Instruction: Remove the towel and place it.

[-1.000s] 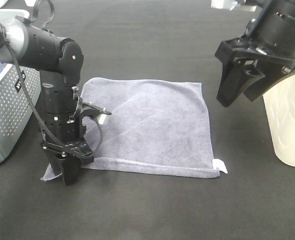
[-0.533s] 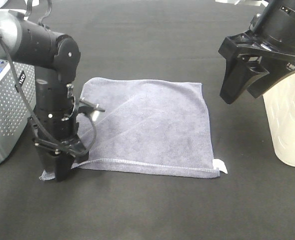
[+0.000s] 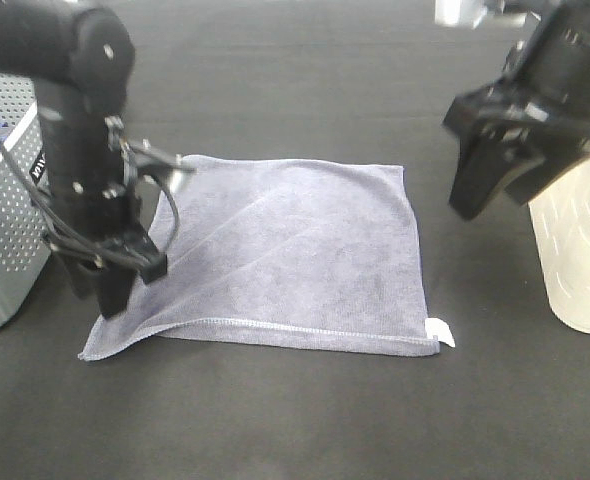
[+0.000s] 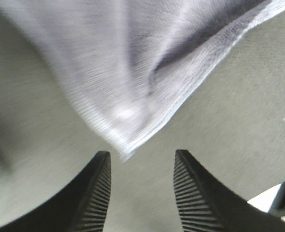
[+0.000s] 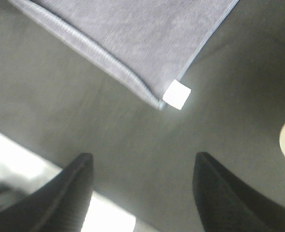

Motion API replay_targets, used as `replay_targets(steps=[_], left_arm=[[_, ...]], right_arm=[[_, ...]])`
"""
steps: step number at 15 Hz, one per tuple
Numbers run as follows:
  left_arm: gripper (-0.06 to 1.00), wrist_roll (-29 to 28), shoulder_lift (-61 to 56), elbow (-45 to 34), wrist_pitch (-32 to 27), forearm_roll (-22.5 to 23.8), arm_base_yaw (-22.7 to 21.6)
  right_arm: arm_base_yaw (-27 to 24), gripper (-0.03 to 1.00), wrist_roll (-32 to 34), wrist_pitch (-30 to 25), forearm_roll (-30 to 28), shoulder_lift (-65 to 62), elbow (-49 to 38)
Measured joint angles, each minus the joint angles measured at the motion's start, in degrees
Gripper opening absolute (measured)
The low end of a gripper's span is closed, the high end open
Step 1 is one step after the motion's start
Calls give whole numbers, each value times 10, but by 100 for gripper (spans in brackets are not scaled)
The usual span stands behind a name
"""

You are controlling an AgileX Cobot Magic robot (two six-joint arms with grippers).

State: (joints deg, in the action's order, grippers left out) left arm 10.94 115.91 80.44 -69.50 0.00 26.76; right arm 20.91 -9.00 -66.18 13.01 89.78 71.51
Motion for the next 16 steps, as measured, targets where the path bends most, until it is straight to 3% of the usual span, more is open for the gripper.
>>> replay_targets(steps=[1, 2, 6, 8, 11, 16], left_arm=[[39, -5, -14, 0, -1, 12, 0], [39, -14, -35, 0, -1, 19, 0], [39, -22, -57, 2, -1, 37, 0], [39, -24, -57, 2, -1, 40, 0], [39, -30, -57, 2, -1, 40, 0], [39, -32, -57, 2, -1, 40, 0]], right_arm=[[0, 55, 3, 48, 0, 0, -28], [0, 55, 4, 164, 0, 0, -99], [1, 55, -7, 360, 0, 17, -215], [9, 55, -15, 386, -1, 32, -225], [62, 55, -31, 436, -5, 104, -229], [64, 55, -31, 490, -3, 151, -229]])
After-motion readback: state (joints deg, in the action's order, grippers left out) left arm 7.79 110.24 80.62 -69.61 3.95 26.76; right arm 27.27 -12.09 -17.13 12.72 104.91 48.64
